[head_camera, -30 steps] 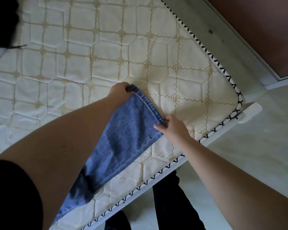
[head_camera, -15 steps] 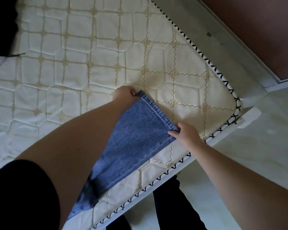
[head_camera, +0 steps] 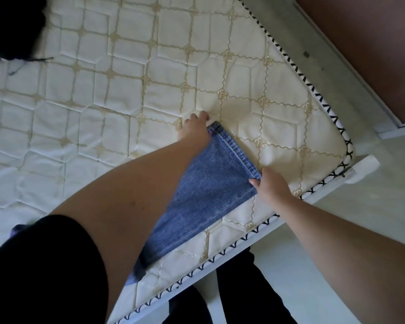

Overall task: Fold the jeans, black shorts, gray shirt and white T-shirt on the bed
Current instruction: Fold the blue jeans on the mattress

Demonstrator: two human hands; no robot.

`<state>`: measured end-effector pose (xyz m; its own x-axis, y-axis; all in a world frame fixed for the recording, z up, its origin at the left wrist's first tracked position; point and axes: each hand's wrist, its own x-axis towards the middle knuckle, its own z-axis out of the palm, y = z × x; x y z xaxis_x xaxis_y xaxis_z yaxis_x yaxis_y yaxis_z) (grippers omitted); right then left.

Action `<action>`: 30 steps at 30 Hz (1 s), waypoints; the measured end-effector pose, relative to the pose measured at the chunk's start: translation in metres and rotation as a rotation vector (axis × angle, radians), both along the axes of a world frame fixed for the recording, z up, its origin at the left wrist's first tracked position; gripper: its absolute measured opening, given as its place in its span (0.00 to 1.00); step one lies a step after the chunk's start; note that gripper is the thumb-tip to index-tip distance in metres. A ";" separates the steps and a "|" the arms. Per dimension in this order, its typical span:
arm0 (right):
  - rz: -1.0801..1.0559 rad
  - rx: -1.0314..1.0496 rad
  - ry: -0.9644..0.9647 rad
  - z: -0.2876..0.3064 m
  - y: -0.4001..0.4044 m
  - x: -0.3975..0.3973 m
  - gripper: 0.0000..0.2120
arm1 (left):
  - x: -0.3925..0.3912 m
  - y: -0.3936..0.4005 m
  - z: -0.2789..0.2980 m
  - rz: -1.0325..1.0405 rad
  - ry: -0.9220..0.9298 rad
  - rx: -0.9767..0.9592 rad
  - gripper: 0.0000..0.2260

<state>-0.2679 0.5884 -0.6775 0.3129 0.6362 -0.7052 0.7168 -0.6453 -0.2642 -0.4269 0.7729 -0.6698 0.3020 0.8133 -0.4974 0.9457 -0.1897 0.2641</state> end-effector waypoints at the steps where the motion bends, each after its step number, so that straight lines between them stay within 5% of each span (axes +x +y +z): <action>1: 0.003 0.012 -0.009 0.000 -0.002 0.000 0.16 | -0.009 -0.002 0.004 -0.009 -0.035 -0.016 0.20; 8: -0.082 0.068 -0.064 0.003 -0.010 -0.014 0.17 | -0.151 -0.056 0.048 0.223 -0.296 -0.035 0.15; 13: -0.411 0.295 -0.469 0.034 -0.036 -0.097 0.20 | -0.301 -0.118 0.065 0.455 -0.309 -0.009 0.14; 19: 0.046 0.453 0.006 0.063 -0.078 -0.298 0.15 | -0.428 -0.212 0.060 0.578 -0.210 -0.095 0.27; 24: 0.456 0.385 0.308 0.069 -0.096 -0.408 0.19 | -0.473 -0.267 0.047 0.778 -0.068 -0.009 0.37; 28: 0.447 0.143 0.492 0.068 -0.107 -0.453 0.24 | -0.492 -0.297 0.040 0.885 0.000 -0.197 0.49; 30: 0.374 0.042 0.536 0.067 -0.110 -0.464 0.26 | -0.497 -0.305 0.040 0.841 0.105 -0.202 0.46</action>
